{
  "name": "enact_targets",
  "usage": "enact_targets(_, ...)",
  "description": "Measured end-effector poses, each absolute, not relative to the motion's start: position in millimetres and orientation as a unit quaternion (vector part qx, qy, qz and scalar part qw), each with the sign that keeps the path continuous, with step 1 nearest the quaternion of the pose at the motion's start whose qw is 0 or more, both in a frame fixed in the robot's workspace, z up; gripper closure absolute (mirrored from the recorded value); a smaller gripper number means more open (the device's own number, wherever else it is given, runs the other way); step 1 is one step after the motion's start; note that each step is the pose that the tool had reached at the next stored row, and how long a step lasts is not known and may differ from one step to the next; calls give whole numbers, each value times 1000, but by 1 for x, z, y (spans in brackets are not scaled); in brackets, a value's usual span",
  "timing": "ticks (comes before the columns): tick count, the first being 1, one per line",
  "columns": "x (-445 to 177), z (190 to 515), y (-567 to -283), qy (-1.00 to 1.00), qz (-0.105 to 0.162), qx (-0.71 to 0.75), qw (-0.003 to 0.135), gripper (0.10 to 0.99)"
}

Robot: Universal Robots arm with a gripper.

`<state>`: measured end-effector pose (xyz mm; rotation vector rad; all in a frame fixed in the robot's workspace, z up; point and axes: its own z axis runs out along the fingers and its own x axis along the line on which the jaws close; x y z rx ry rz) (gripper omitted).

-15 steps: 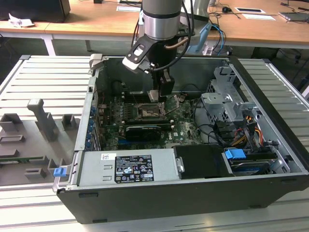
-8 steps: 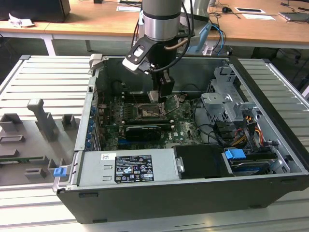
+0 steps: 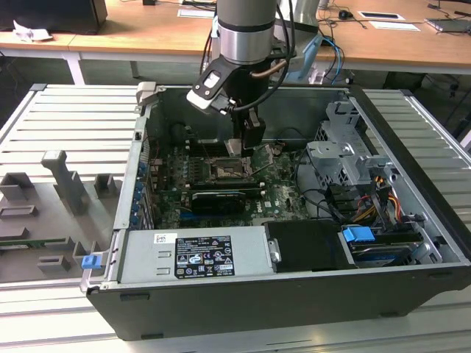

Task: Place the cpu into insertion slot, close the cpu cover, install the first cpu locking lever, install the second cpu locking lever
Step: 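Place the cpu into insertion slot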

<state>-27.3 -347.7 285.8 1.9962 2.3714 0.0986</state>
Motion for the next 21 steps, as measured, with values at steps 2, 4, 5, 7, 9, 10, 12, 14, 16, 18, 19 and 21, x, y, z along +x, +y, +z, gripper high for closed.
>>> enact_targets(2, -27, 285, -348, 764, 32, 644, 20, 557)
enact_targets(4, -27, 284, -348, 764, 32, 644, 20, 557)
enact_targets(5, -27, 284, -348, 764, 32, 644, 20, 557)
enact_targets(7, -27, 283, -348, 764, 32, 644, 20, 557)
enact_targets(9, -27, 282, -348, 764, 32, 644, 20, 557)
enact_targets(10, -27, 281, -348, 764, 32, 644, 20, 557)
enact_targets(12, -27, 281, -348, 764, 32, 644, 20, 557)
enact_targets(14, -27, 280, -348, 764, 32, 644, 20, 557)
enact_targets(16, -27, 274, -344, 755, 31, 655, 21, 557)
enact_targets(18, -27, 269, -344, 736, 30, 676, 22, 557)
enact_targets(19, -27, 269, -344, 733, 30, 680, 22, 557)
enact_targets(21, -27, 267, -344, 724, 30, 688, 23, 557)
